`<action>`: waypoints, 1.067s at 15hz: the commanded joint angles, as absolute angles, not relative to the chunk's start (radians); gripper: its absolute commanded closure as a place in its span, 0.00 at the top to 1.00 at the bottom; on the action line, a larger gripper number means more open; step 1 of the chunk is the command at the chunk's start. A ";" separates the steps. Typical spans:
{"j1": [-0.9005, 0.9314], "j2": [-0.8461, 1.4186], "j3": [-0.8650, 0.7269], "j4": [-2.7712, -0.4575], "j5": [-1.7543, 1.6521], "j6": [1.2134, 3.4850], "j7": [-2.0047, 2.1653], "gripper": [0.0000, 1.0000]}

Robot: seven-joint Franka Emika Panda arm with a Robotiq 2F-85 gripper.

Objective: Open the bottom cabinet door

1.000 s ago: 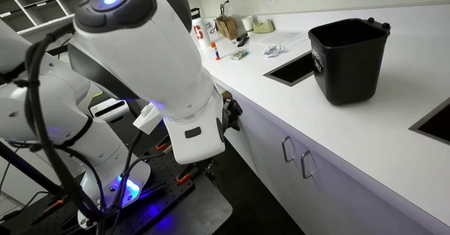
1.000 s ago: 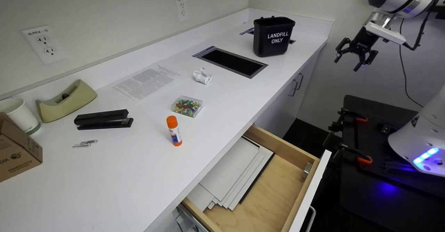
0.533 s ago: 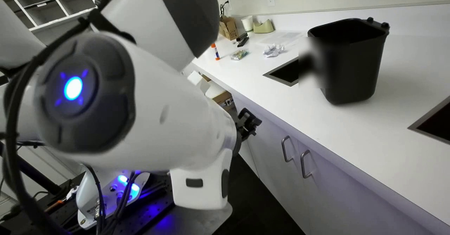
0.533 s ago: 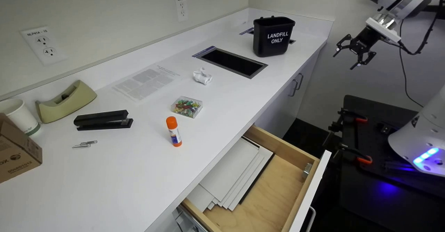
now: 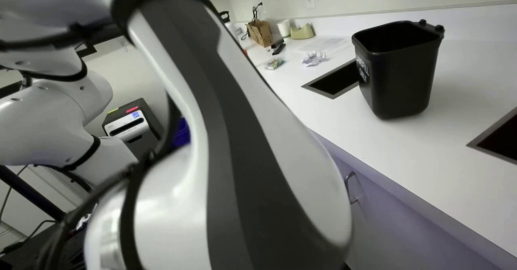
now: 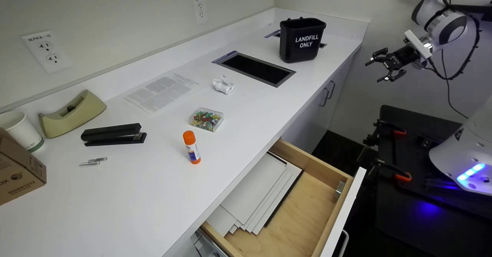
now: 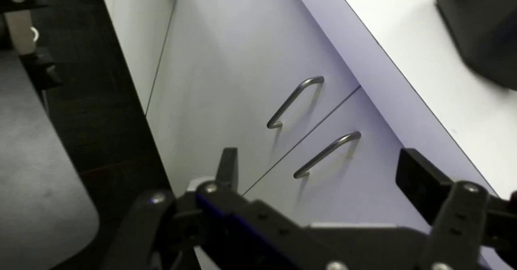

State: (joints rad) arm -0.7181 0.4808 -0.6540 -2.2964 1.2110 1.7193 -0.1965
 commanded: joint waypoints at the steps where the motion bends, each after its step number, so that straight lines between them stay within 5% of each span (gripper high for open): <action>1: -0.863 0.685 -0.534 -2.124 1.264 1.574 -0.221 1.00; 2: -0.830 0.583 -0.561 -2.218 1.237 1.657 -0.210 1.00; 16: -0.995 0.852 -0.381 -2.065 1.485 1.544 -0.165 1.00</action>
State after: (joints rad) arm -0.9467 0.7836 -0.4176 -2.1087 1.4104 1.5972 -0.2032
